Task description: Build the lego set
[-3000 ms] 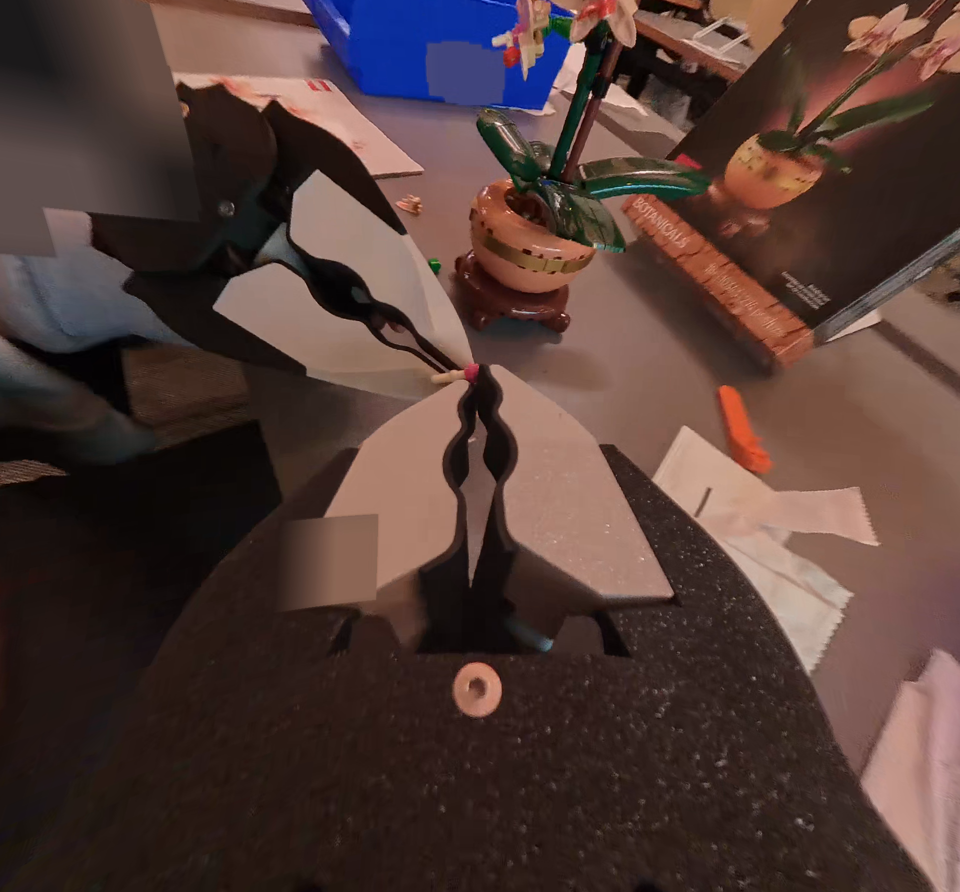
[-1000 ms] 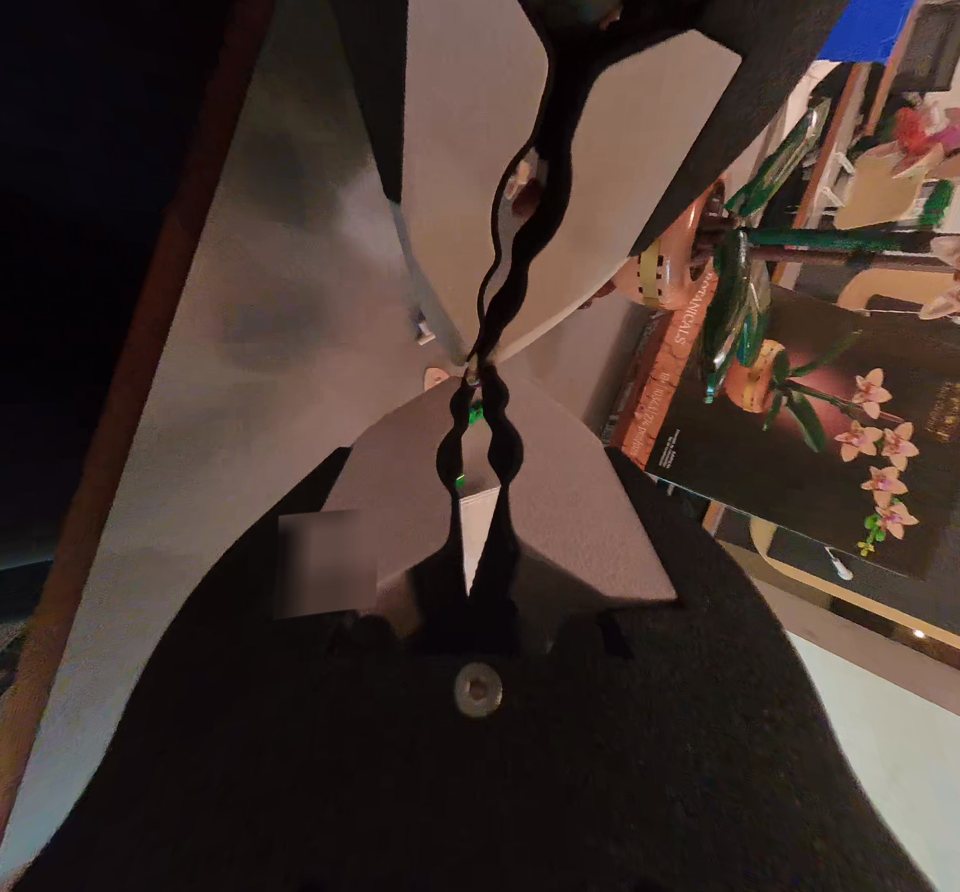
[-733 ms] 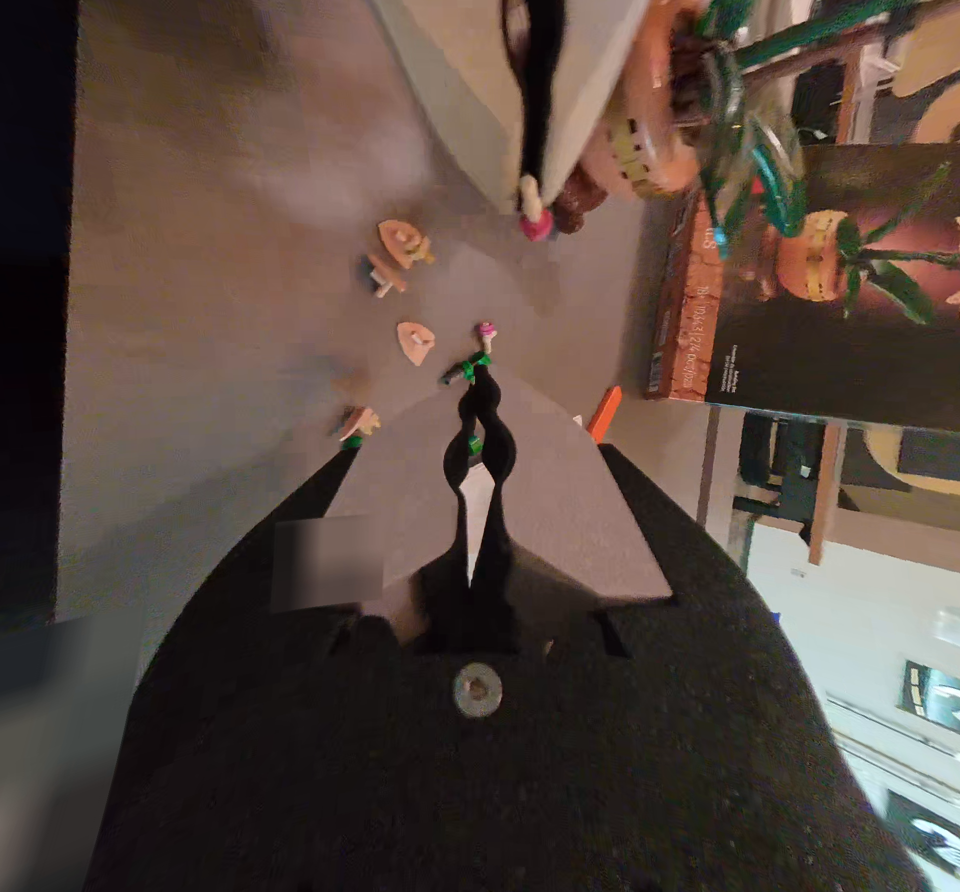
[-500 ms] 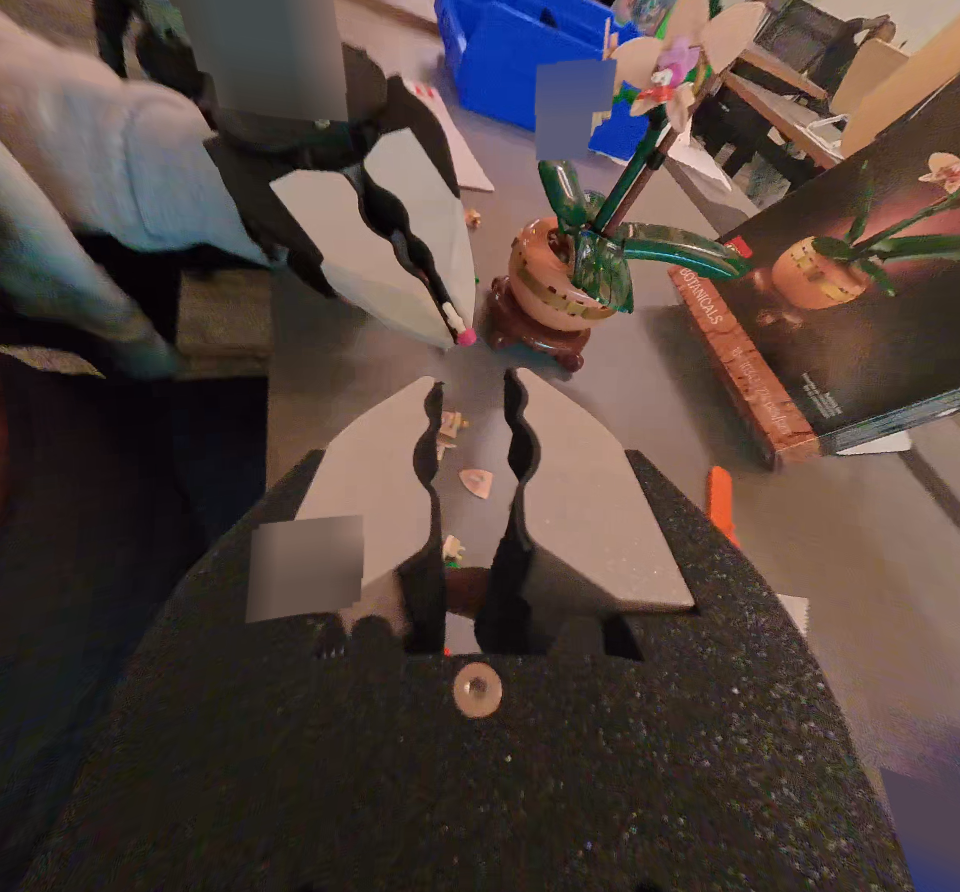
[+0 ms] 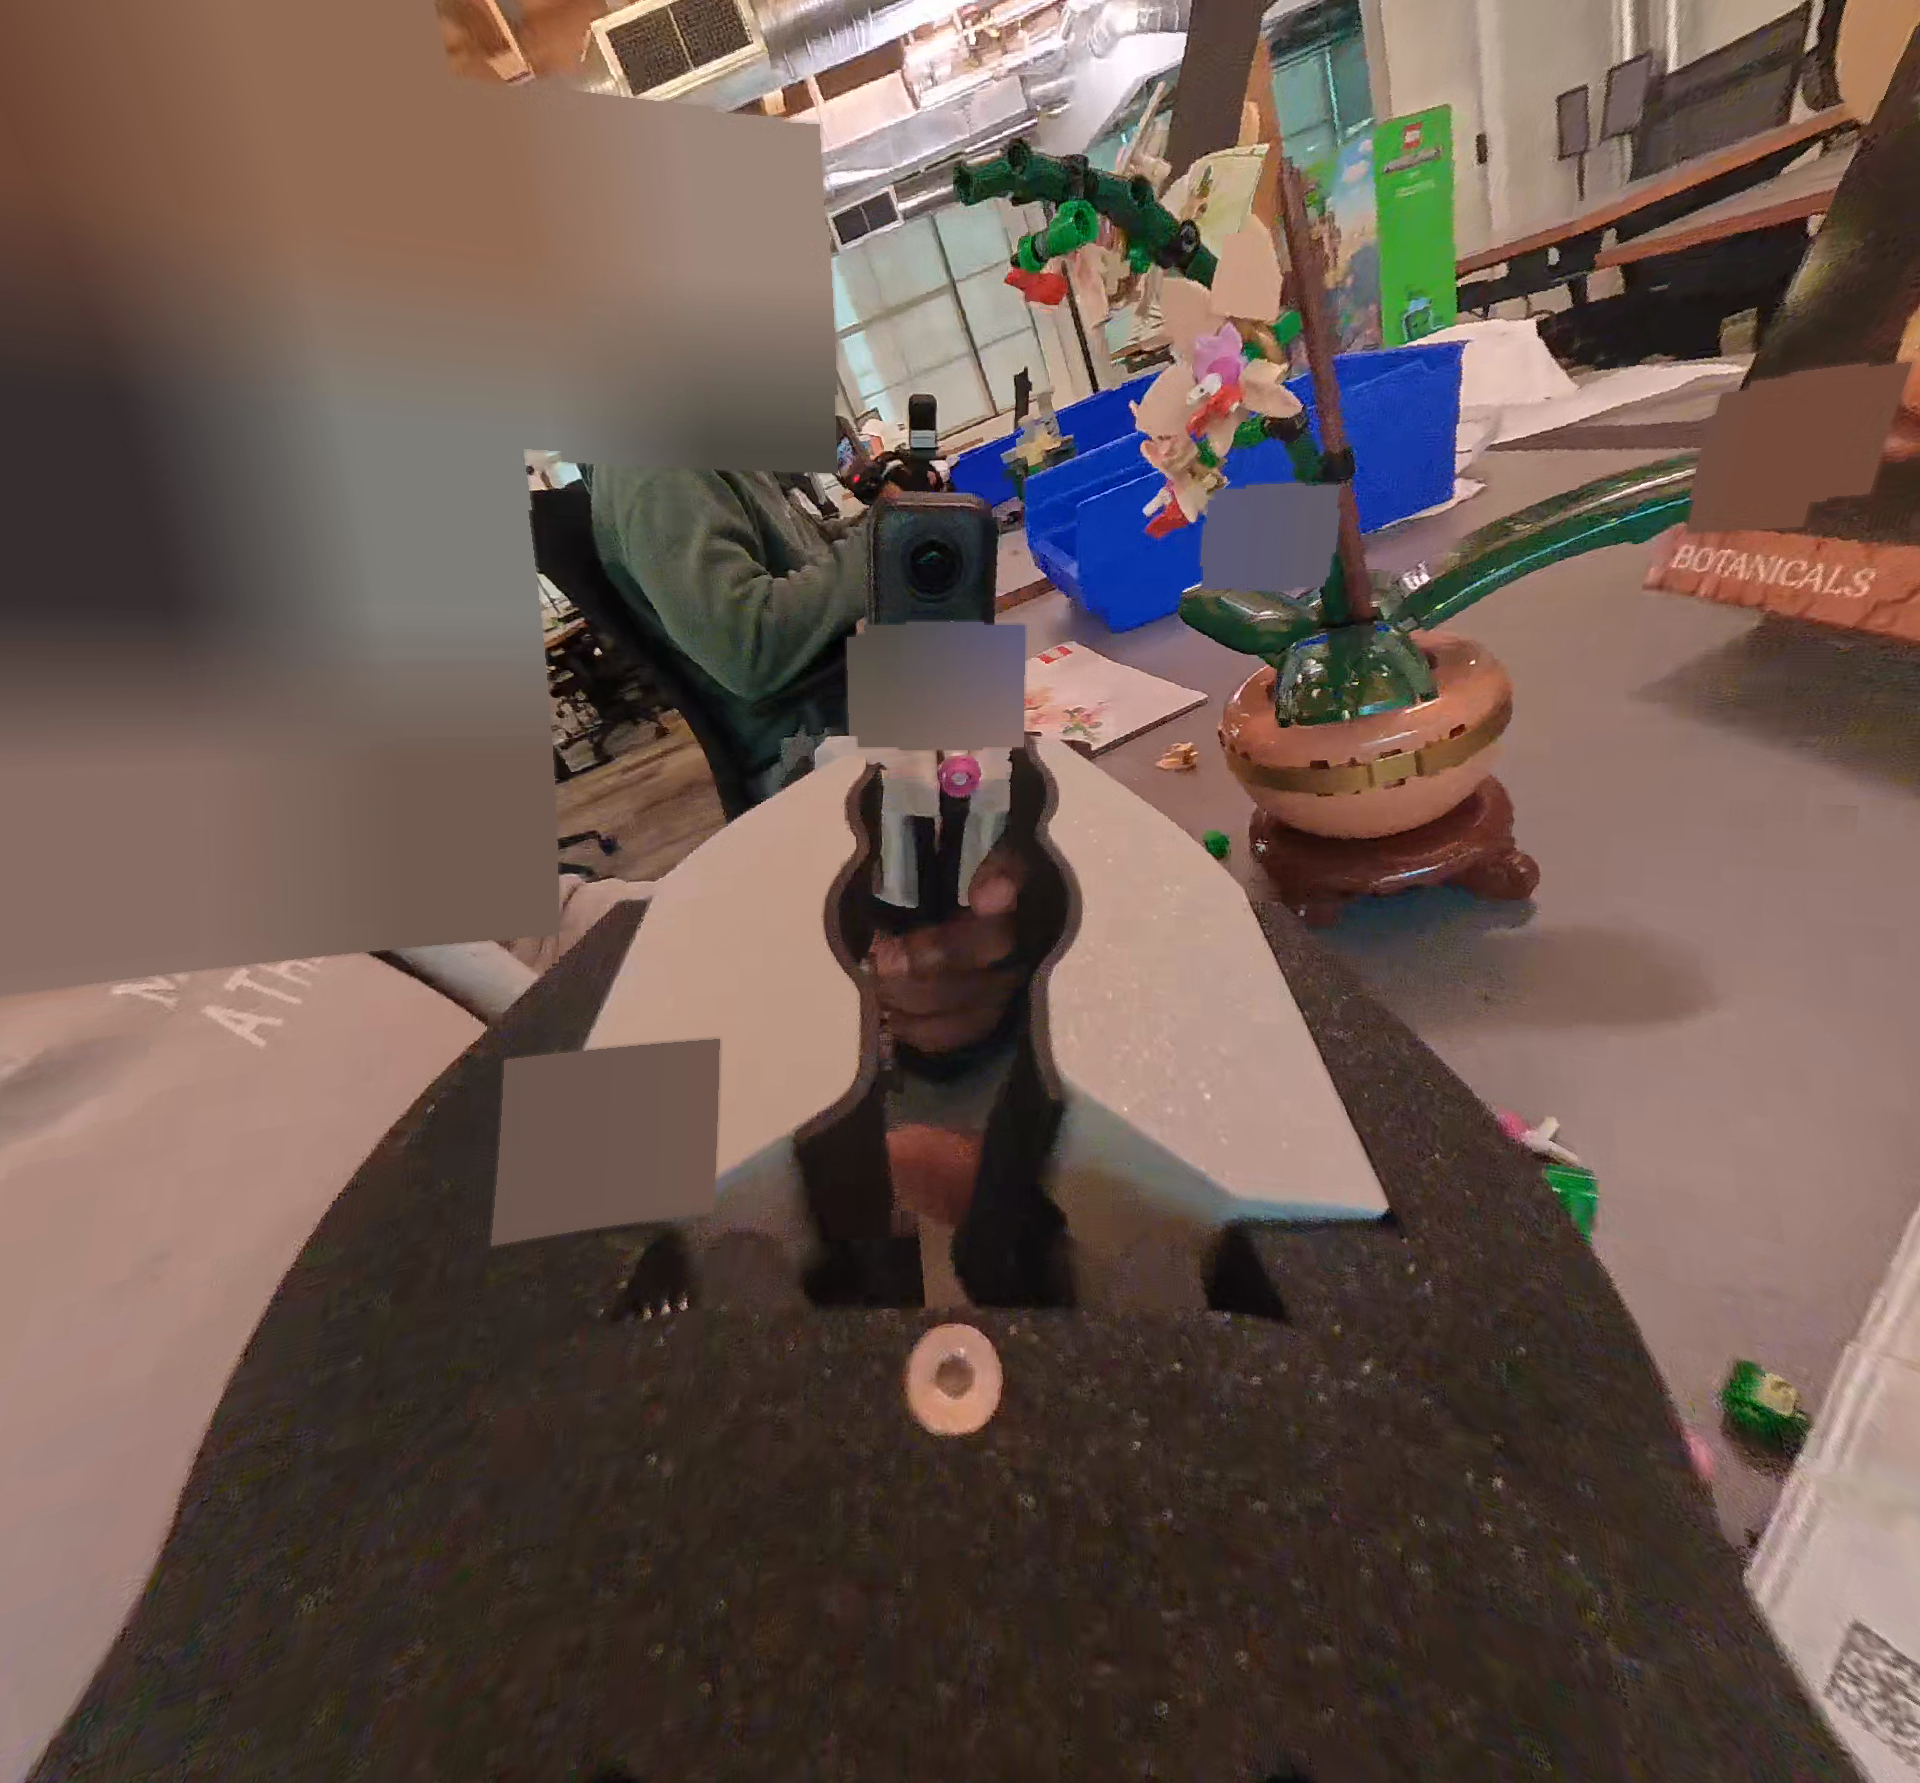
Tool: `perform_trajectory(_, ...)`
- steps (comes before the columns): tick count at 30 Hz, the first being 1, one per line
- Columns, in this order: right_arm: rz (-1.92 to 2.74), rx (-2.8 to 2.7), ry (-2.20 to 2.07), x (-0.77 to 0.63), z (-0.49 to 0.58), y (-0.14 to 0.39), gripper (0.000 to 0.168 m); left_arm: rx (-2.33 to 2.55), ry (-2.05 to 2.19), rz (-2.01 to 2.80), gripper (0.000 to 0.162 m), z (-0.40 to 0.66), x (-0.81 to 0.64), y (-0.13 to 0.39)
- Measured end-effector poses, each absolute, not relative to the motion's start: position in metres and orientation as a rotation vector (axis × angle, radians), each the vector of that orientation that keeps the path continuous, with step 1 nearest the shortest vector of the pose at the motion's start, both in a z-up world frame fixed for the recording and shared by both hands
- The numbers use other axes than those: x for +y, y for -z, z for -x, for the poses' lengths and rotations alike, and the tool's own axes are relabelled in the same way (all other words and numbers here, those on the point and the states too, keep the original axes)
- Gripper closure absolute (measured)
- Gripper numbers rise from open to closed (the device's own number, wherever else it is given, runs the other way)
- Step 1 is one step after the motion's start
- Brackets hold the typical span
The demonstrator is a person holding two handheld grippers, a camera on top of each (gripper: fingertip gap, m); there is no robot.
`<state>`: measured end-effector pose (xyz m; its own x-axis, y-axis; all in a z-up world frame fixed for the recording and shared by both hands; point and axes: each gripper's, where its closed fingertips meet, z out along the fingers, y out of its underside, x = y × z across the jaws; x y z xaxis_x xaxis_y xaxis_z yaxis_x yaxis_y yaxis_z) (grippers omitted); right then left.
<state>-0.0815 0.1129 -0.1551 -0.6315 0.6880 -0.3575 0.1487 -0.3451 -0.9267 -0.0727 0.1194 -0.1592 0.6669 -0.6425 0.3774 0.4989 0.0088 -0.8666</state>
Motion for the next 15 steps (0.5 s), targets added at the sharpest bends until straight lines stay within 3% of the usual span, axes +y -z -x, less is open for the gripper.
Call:
perform_trajectory(1,1.086,-1.528,-2.063,0.111,0.082,0.156,0.146,0.156,0.885,1.296,0.162,0.070,0.120,0.161)
perform_trajectory(3,1.082,-1.541,-2.067,0.109,0.082,0.159,0.163,0.186,0.873,1.321,0.162,0.066,0.120,0.164)
perform_trajectory(7,1.067,-1.540,-1.791,0.131,0.086,0.169,0.167,0.247,0.639,1.460,0.156,0.080,0.124,0.176)
perform_trajectory(12,1.227,-1.784,-1.173,0.167,0.094,0.225,0.166,0.333,0.256,1.492,0.130,0.107,0.108,0.166)
perform_trajectory(13,1.286,-1.856,-1.063,0.172,0.094,0.242,0.158,0.316,0.238,1.512,0.125,0.112,0.106,0.166)
perform_trajectory(15,1.402,-1.952,-0.890,0.182,0.095,0.268,0.118,0.264,0.190,1.529,0.109,0.124,0.103,0.165)
